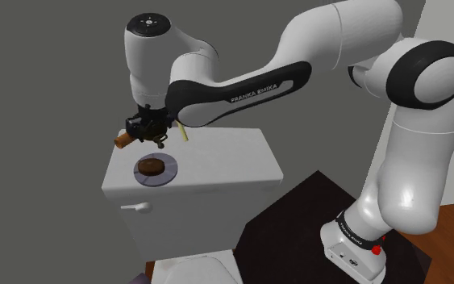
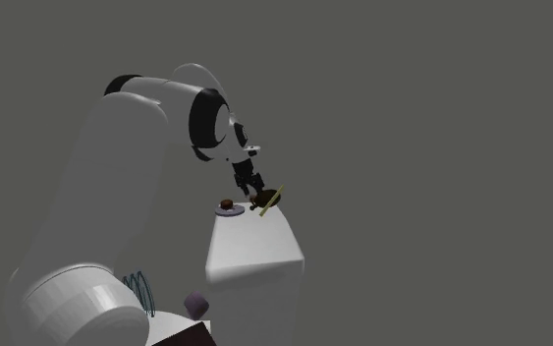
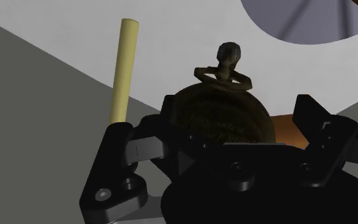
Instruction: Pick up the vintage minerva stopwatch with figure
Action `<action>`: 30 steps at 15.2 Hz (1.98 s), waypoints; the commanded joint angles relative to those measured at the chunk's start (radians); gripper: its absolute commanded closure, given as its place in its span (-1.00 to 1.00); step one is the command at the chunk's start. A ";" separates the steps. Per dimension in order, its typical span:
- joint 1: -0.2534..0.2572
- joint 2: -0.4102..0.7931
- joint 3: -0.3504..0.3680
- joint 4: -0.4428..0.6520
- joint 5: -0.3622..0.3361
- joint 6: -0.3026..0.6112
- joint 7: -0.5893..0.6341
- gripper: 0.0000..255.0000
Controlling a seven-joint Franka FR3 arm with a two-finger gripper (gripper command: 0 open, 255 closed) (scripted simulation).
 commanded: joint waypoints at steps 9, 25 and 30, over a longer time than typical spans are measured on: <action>0.001 0.015 -0.007 -0.025 -0.015 0.034 0.019 1.00; 0.001 -0.021 0.011 0.070 0.028 -0.083 -0.036 1.00; 0.005 -0.027 0.015 0.116 0.039 -0.131 -0.055 1.00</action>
